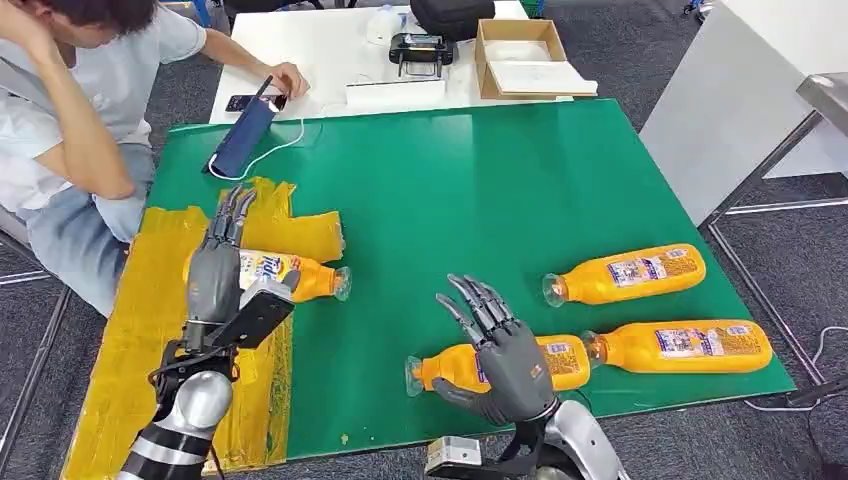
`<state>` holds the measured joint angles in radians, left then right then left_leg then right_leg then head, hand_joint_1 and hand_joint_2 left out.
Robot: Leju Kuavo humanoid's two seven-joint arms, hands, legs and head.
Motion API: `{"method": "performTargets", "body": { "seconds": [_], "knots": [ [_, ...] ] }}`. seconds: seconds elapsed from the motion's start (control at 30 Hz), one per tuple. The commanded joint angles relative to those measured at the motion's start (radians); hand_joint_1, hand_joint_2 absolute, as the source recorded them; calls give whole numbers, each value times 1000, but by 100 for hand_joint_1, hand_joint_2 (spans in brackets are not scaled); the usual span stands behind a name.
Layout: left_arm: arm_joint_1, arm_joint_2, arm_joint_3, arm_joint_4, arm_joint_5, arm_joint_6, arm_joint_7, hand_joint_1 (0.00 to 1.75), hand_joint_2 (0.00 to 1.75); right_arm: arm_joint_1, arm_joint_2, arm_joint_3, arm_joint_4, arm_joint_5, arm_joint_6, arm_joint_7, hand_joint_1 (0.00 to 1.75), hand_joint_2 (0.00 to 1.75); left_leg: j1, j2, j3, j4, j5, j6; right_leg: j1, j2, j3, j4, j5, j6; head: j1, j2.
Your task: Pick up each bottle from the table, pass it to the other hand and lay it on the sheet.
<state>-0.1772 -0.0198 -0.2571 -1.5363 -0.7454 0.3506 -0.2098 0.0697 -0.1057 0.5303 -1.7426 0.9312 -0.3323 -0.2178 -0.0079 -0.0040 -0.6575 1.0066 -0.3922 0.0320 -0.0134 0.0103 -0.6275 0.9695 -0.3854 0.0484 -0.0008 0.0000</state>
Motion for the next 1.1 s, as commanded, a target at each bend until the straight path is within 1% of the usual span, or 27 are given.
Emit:
{"method": "performTargets", "body": {
  "seconds": [0.03, 0.1, 0.13, 0.2, 0.27, 0.3, 0.33, 0.37, 0.4, 0.43, 0.47, 0.5, 0.53, 0.6, 0.63, 0.67, 0.73, 0.8, 0.83, 0.87, 0.9, 0.93, 0.97, 1.0, 1.03, 1.07, 1.1],
  "knots": [
    [25, 19, 22, -77, 3, 2, -1, 0, 175, 2, -26, -14, 45, 2, -1, 1, 0, 175, 1, 1, 6, 0, -3, -2, 1, 0, 6, 0, -2, -2, 0, 0],
    [25, 19, 22, -77, 3, 2, -1, 0, 175, 2, -26, -14, 45, 2, -1, 1, 0, 175, 1, 1, 9, 1, -4, -3, 1, 0, 9, 0, -3, -2, 0, 0],
    [25, 19, 22, -77, 3, 2, -1, 0, 175, 2, -26, -14, 45, 2, -1, 1, 0, 175, 0, 1, 4, 0, -1, -1, 1, 0, 4, -1, -1, -1, 0, 0],
    [25, 19, 22, -77, 3, 2, -1, 0, 175, 2, -26, -14, 45, 2, -1, 1, 0, 175, 1, 1, 9, 1, -4, -3, 1, -1, 9, 0, -3, -2, 0, 0],
    [25, 19, 22, -77, 3, 2, -1, 0, 175, 2, -26, -14, 45, 2, -1, 1, 0, 175, 0, 0, 3, -1, 0, -1, 0, 0, 3, -1, 0, -1, 0, 0],
    [27, 3, 36, -77, -7, 44, -23, 0, 175, 2, -30, -19, 51, 57, 21, 45, 0, 175, 0, 0, 6, 0, -2, -2, 0, -1, 6, 0, -2, -2, 0, 0],
    [43, -2, 38, -89, -7, 54, -28, 0, 175, 9, -34, -21, 58, 79, 29, 56, 0, 175, 1, 1, 9, 1, -4, -3, 1, -1, 9, 0, -4, -2, 0, 0],
    [52, -2, 36, -101, -3, 56, -32, 0, 175, 13, -38, -20, 66, 91, 31, 59, 0, 175, 0, 0, 5, 0, -1, -1, 0, -1, 5, -1, -1, -1, 0, 0],
    [60, -1, 34, -111, 13, 50, -37, 0, 175, 16, -44, -20, 74, 108, 37, 68, 0, 175, 1, 1, 7, 0, -3, -2, 1, 0, 8, -1, -2, -2, 0, 0],
    [67, -2, 33, -121, 36, 40, -43, 0, 175, 18, -52, -18, 83, 119, 45, 76, 0, 175, 1, 1, 6, -1, -2, -2, 1, 0, 6, -1, -1, -1, 0, 0],
    [75, -4, 32, -131, 55, 32, -51, 0, 175, 20, -66, -14, 93, 142, 60, 89, 0, 175, 1, 1, 10, 0, -4, -2, 1, -1, 10, -1, -3, -2, 0, 0],
    [79, -6, 32, -136, 60, 33, -55, 0, 175, 21, -74, -12, 99, 154, 65, 97, 0, 175, 0, 0, 6, -1, -2, -1, 1, -1, 6, -1, -1, -1, 0, 0],
    [85, -12, 33, -144, 63, 39, -62, 0, 175, 22, -88, -8, 108, 171, 75, 113, 0, 175, 1, 0, 8, 0, -3, -2, 1, -1, 8, -1, -3, -2, 0, 0],
    [91, -22, 33, -148, 81, 48, -75, 0, 175, 19, -115, 2, 128, 201, 91, 143, 0, 175, 0, 0, 4, -1, -1, -1, 0, -1, 4, -1, -1, -1, 0, 0],
    [93, -24, 32, -147, 93, 46, -77, 0, 175, 19, -120, -1, 136, 206, 98, 159, 0, 175, 1, 0, 7, 0, -2, -1, 1, -1, 7, -1, -2, -1, 0, 0],
    [94, -24, 30, -142, 104, 43, -77, 0, 175, 16, -122, -8, 149, 219, 100, 187, 0, 175, 0, 0, 4, -1, -1, -1, 0, -1, 5, -1, -1, -1, 0, 0],
    [99, -28, 29, -142, 106, 48, -80, 0, 175, 9, -119, -24, 173, 256, 102, 237, 0, 175, 1, 0, 9, 0, -3, -2, 1, -1, 9, -1, -3, -2, 0, 0],
    [101, -29, 27, -142, 106, 49, -80, 0, 175, 6, -121, -26, 175, 254, 101, 235, 0, 175, 0, 0, 4, 0, -1, -1, 1, -1, 4, -1, -1, -1, 0, 0],
    [103, -30, 26, -150, 120, 46, -88, 0, 175, 4, -118, -42, 196, 299, 129, 302, 0, 175, 0, 0, 6, -1, -2, -2, 0, -1, 6, -1, -1, -2, 0, 0],
    [108, -30, 25, -162, 130, 46, -92, 0, 175, -5, -119, -47, 223, 306, 133, 313, 0, 175, 1, 1, 8, 0, -3, -2, 1, -1, 8, -1, -3, -2, 0, 0],
    [109, -27, 21, -167, 143, 36, -92, 0, 175, -9, -117, -57, 246, 302, 134, 316, 0, 175, 1, 0, 6, 0, -2, -2, 1, -1, 6, -1, -1, -2, 0, 0],
    [109, -27, 20, -171, 147, 36, -93, 0, 175, -14, -117, -67, 272, 299, 135, 318, 0, 175, 1, 1, 8, 0, -3, -2, 1, -1, 8, -1, -2, -2, 0, 0],
    [108, -27, 18, -172, 147, 36, -93, 0, 175, -16, -115, -76, 288, 299, 135, 325, 0, 175, 1, 1, 6, -1, -2, -2, 1, 0, 6, -2, -1, -1, 0, 0],
    [109, -27, 17, -173, 147, 36, -93, 0, 175, -18, -114, -79, 298, 309, 136, 333, 0, 175, 1, 1, 8, 0, -3, -2, 1, 0, 9, -1, -2, -2, 0, 0],
    [110, -30, 14, -177, 156, 31, -94, 0, 175, -21, -115, -80, 314, 327, 141, 344, 0, 175, 0, 0, 6, -1, -2, -2, 1, -1, 6, -1, -1, -1, 0, 0],
    [113, -30, 12, -181, 174, 22, -97, 0, 175, -23, -112, -85, 328, 327, 140, 345, 0, 175, 0, 0, 8, -1, -3, -2, 1, -1, 8, -1, -2, -2, 0, 0],
    [114, -29, 11, -183, 186, 18, -99, 0, 175, -26, -109, -88, 338, 329, 141, 349, 0, 175, 1, 0, 6, 0, -2, -1, 1, -1, 6, -1, -1, -1, 1, 0]
  ]
}}
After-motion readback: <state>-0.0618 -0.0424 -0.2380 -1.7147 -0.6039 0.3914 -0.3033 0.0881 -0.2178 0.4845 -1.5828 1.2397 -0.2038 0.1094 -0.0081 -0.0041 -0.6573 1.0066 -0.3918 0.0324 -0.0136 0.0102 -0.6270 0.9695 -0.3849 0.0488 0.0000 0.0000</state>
